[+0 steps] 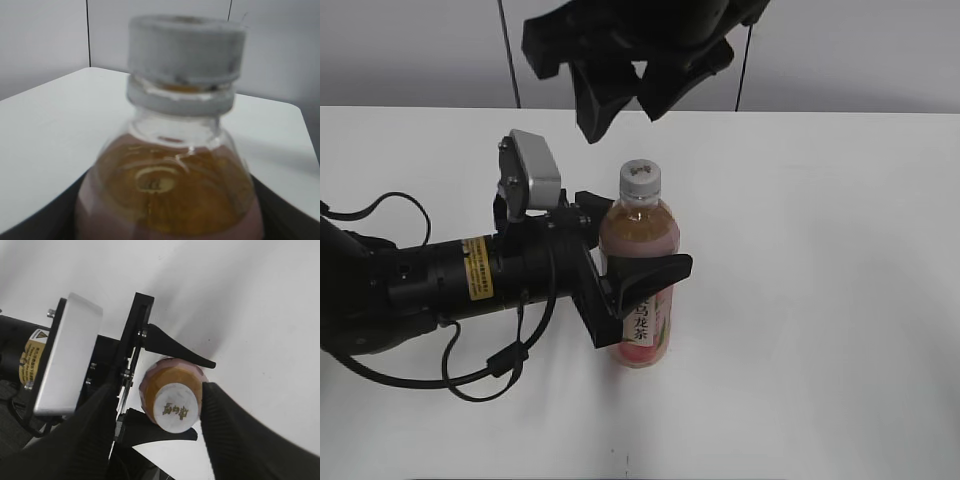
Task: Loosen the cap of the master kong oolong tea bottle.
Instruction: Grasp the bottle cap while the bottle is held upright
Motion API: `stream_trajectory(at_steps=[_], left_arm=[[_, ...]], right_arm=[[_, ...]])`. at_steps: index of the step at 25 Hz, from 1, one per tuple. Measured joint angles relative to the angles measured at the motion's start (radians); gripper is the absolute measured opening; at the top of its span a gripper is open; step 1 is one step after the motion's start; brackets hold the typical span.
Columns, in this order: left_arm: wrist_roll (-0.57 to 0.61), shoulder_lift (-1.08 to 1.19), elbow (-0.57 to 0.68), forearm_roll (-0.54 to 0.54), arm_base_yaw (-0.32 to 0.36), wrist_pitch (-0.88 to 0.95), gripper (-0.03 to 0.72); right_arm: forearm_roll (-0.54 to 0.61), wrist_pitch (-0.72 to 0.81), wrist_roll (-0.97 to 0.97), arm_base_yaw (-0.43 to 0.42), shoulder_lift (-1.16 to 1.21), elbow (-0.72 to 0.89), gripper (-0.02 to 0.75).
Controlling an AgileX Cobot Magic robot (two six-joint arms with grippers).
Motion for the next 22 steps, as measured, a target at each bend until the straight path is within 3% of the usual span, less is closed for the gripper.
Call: stream_trajectory(at_steps=[6, 22], left_arm=[[0.0, 0.0, 0.0, 0.0, 0.0, 0.0, 0.457], [0.0, 0.0, 0.0, 0.0, 0.0, 0.0, 0.457]], right_arm=[[0.001, 0.0, -0.026, 0.0, 0.015, 0.005, 0.515], [-0.011, 0.002, -0.027, -0.001, 0.016, 0.062, 0.494]])
